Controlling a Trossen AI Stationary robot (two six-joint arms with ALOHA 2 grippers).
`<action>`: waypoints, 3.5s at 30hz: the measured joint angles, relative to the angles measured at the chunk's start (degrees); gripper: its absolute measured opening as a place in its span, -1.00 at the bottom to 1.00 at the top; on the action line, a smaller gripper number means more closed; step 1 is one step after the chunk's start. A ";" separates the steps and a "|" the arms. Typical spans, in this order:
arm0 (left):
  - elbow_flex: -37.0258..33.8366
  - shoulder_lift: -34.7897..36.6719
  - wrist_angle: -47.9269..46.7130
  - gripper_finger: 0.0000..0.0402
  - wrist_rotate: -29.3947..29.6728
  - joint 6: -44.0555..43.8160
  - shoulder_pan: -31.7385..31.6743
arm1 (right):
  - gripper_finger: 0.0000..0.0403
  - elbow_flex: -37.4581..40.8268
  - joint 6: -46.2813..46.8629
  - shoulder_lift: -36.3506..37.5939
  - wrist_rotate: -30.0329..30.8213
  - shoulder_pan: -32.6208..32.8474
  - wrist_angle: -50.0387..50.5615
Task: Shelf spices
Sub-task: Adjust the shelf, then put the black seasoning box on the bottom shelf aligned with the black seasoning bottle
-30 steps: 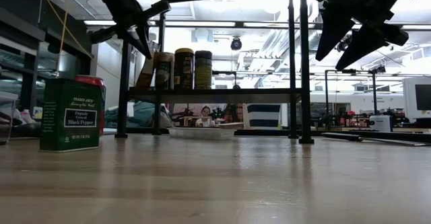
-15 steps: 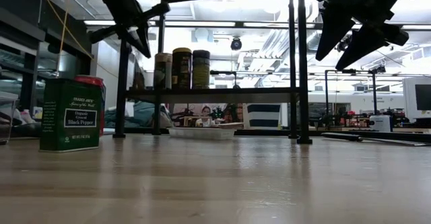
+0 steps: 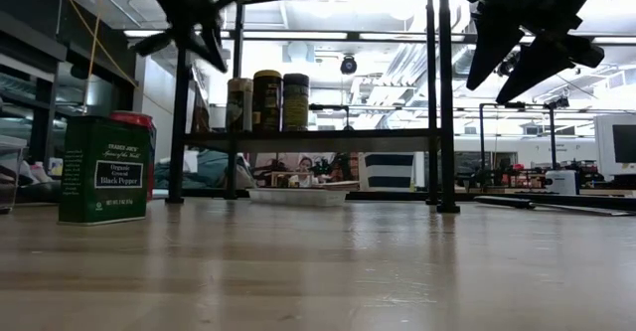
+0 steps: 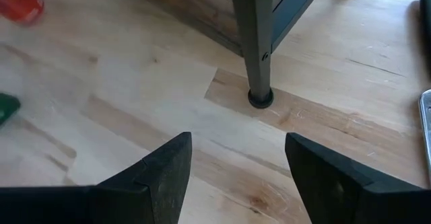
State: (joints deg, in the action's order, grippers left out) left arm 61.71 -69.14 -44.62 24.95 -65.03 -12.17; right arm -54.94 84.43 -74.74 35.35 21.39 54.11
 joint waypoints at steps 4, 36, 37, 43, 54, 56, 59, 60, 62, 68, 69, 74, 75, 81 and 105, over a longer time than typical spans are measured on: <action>1.70 4.48 0.20 -1.00 -0.84 8.61 4.98 | 0.17 0.00 -2.33 0.00 -2.20 0.06 -0.13; 2.12 17.54 -27.90 -1.00 39.83 -16.75 16.27 | 0.17 0.00 -4.93 0.02 -11.38 0.52 -12.42; 2.12 17.75 -23.98 -1.00 39.17 -11.32 15.38 | 0.17 0.00 -4.93 0.02 -11.38 0.52 -12.51; 2.12 18.59 -7.41 -1.00 32.72 13.11 9.18 | 0.17 0.00 -4.99 0.02 -11.38 0.52 -12.91; 2.12 18.24 -1.70 -1.00 25.39 25.17 0.50 | 0.17 -0.01 -8.33 0.04 -11.45 0.52 -15.99; 2.04 18.06 0.83 -1.00 21.84 30.75 -0.79 | 0.17 -0.01 -9.10 0.04 -11.64 0.52 -16.80; 2.09 18.03 4.83 -1.00 16.92 34.40 -2.21 | 0.17 -0.01 -10.44 0.04 -11.90 0.63 -17.85; 2.10 17.99 5.19 -1.00 15.24 34.59 -2.51 | 0.17 0.00 -10.56 0.04 -11.94 0.76 -18.08; 2.08 18.23 4.98 -1.00 10.60 35.23 -2.71 | 0.17 0.00 -10.96 0.04 -11.93 0.95 -18.45; 2.10 18.53 4.87 -1.00 -1.55 36.22 -2.04 | 0.17 0.00 -11.00 0.04 -11.71 2.61 -18.46; 2.10 18.52 4.89 -1.00 -3.06 36.18 -1.68 | 0.17 0.00 -11.09 0.04 -11.62 2.83 -18.43; 2.10 18.92 3.51 -1.00 -6.10 35.40 -0.26 | 0.17 0.00 -11.10 0.04 -11.60 3.74 -18.41; 2.10 19.43 2.97 -1.00 -5.60 35.20 -0.06 | 0.17 0.00 -11.06 0.04 -11.60 3.92 -18.43; 2.15 26.41 -10.03 -1.00 -6.66 26.98 3.74 | 0.17 0.00 -10.54 0.04 -12.91 6.05 -18.58; -13.46 5.68 13.94 -0.79 -0.40 -10.38 47.84 | 0.17 -0.02 -11.48 -0.22 -9.44 6.32 -16.15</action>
State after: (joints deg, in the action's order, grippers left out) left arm 48.25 -63.46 -30.67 24.55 -75.41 35.67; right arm -54.96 72.96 -74.96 25.91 27.71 37.96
